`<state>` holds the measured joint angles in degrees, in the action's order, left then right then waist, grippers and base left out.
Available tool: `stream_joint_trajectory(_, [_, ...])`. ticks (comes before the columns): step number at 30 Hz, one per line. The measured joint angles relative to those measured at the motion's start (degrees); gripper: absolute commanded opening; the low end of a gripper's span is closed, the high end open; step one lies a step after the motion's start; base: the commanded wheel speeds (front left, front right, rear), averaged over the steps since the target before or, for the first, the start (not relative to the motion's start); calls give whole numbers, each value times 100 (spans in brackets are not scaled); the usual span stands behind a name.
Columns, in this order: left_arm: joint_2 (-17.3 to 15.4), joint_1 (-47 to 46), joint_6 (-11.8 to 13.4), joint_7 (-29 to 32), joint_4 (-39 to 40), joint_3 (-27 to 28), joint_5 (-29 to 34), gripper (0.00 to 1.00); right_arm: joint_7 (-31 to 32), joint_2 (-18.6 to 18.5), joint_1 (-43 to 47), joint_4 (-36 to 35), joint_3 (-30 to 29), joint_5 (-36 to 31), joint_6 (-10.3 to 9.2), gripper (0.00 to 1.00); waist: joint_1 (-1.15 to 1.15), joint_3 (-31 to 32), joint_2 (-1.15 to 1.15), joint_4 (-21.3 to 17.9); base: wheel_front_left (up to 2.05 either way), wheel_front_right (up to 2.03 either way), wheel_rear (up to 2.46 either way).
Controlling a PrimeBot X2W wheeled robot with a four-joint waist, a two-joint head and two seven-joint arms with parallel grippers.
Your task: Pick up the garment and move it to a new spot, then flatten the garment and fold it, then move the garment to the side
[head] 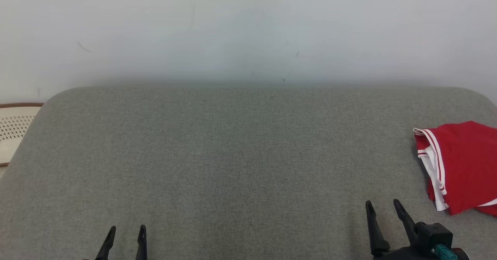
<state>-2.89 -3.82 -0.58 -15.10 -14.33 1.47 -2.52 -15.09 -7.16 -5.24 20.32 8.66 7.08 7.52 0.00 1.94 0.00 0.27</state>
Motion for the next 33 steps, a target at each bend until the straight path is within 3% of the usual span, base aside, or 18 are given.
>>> stream_joint_trajectory(33, [0, -3, 24, 0, -77, -7, -71, 100, 0, -51, -3, -108, 43, -87, 0, 100, 0, 37, 0, -22, 0, 0, 0])
